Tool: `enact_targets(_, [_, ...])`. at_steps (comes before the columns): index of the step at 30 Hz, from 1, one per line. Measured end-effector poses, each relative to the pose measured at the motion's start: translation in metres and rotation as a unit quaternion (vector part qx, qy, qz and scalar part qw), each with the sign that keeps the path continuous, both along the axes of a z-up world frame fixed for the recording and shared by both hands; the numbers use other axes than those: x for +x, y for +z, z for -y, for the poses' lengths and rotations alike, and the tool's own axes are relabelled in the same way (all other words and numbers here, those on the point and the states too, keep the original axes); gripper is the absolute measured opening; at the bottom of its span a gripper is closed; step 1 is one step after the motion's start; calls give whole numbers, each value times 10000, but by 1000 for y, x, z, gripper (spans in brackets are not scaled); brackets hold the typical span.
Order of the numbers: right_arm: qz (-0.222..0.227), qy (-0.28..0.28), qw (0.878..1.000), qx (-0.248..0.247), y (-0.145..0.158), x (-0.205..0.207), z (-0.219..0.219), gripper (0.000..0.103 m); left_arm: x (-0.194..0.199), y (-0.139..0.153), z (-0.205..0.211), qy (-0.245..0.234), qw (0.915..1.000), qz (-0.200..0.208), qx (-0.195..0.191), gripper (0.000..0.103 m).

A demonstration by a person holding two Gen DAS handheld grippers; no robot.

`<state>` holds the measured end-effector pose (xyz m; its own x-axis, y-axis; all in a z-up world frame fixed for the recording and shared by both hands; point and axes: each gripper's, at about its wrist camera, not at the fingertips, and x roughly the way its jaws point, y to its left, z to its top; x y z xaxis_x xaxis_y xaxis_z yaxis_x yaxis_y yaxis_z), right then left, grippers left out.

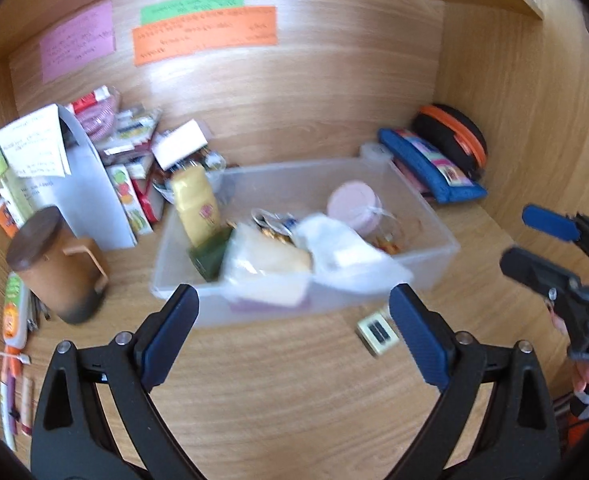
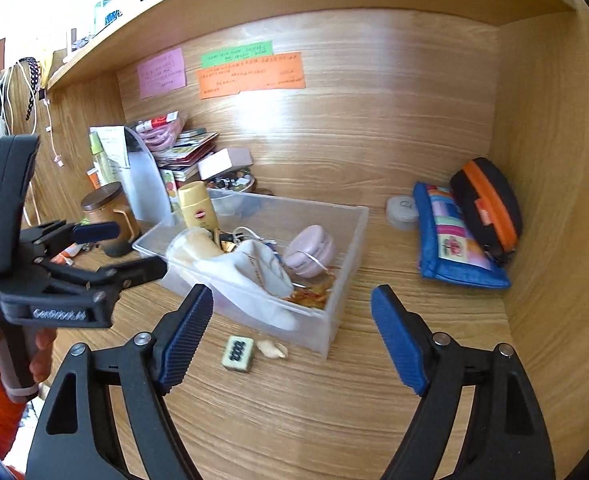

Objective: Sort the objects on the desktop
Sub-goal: 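Withdraw both grippers and move toward the dotted tile and shell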

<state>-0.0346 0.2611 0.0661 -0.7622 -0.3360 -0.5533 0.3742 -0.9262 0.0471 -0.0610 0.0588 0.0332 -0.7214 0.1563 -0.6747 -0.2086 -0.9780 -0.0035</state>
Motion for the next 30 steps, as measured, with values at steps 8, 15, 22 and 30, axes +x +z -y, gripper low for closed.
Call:
enact_targets(8, [232,-59,9995,198,-31,8,-11,78,2,-44,-37,-188,9989,409,-146,97])
enact_targets(15, [497,-6,9986,175,-50,5,-19,71,-12,-69,-61,-351,9967,702,-214,79])
enact_targets(22, [887,264,9957,5,-66,-7,-18,51,-25,-84,-64,-397,9941,993,-174,53])
enact_targets(30, [1314,549,9898,76,-87,-23,5,41,-22,-83,-39,-392,9939,1026,-73,43])
